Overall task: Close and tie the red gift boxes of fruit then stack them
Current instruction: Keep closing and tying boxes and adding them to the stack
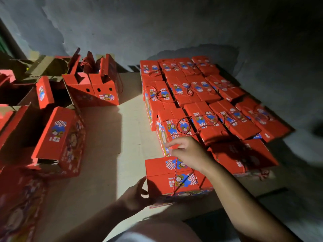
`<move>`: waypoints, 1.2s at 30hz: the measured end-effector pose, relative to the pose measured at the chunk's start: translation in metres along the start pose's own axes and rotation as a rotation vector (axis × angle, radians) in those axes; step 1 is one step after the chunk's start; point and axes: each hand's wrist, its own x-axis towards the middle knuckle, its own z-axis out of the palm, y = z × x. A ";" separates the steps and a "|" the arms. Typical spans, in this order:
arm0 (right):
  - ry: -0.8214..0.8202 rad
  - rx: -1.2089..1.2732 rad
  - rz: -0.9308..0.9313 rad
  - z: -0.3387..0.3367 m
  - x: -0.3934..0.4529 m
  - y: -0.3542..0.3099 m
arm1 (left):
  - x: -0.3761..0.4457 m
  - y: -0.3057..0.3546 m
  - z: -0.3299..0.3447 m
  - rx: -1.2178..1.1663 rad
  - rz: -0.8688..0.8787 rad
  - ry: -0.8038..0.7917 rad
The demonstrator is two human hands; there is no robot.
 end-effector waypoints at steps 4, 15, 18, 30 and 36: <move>0.033 -0.027 0.000 -0.011 0.000 0.012 | 0.005 0.015 0.007 -0.089 0.006 -0.099; -0.025 -0.178 0.015 0.008 0.020 0.023 | -0.002 0.008 -0.012 -0.147 -0.112 -0.112; 0.005 -0.174 0.034 0.028 0.023 0.035 | -0.010 -0.009 -0.043 -0.147 -0.111 0.080; 0.039 -0.149 0.142 0.070 0.011 0.076 | -0.086 -0.073 -0.214 0.283 -0.214 0.915; 0.118 -0.322 0.105 0.056 -0.001 0.078 | -0.074 -0.085 -0.251 0.189 -0.246 0.986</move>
